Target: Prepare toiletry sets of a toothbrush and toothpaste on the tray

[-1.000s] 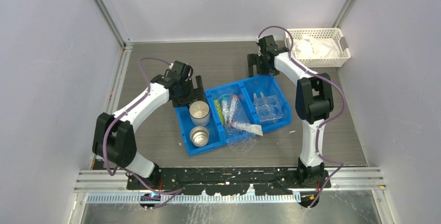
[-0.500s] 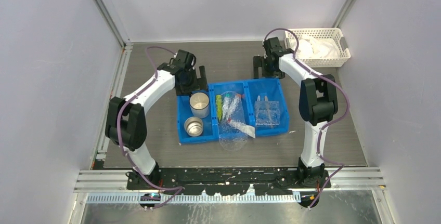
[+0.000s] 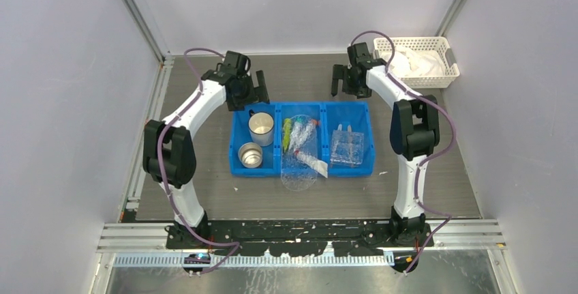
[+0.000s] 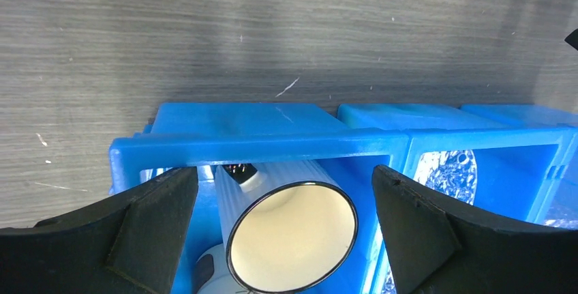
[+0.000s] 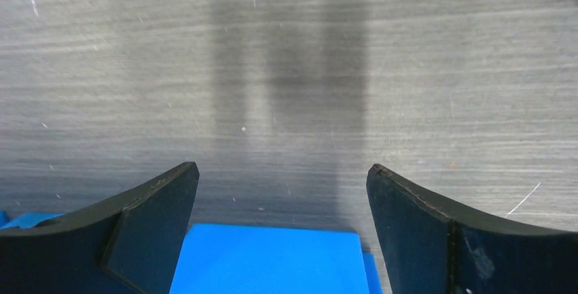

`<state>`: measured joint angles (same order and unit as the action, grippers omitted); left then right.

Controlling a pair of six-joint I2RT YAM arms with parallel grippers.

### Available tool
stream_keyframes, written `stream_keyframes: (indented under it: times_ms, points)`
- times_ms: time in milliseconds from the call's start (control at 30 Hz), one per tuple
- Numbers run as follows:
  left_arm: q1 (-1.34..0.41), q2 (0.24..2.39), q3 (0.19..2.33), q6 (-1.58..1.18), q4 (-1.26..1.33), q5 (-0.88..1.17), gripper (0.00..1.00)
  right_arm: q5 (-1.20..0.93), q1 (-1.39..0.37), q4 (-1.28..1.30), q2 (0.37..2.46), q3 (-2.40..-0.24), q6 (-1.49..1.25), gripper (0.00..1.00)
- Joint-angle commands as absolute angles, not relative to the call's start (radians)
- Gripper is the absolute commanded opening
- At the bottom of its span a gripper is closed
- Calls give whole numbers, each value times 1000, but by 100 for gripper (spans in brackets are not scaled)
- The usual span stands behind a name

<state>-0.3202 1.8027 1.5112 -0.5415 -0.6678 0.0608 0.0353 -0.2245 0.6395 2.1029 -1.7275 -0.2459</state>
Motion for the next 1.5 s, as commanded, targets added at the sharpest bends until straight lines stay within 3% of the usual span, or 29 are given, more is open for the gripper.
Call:
stream_keyframes:
  times_ms: [0,400,700,1467]
  points:
    - [-296,1790,1608,-507,-643,82,100,71,-217,608,2093,-1846,-280,100]
    - [-305,1655,1674,-479,-825,74,100,172,-300,784,1783,-1717,-269,100]
    - [-383,1547,1460,-407,-766,-51,100,209,-436,736,1665,-1460,-323,100]
    - [-414,1763,1508,-389,-675,-139,100,262,-423,684,1798,-1480,-328,100]
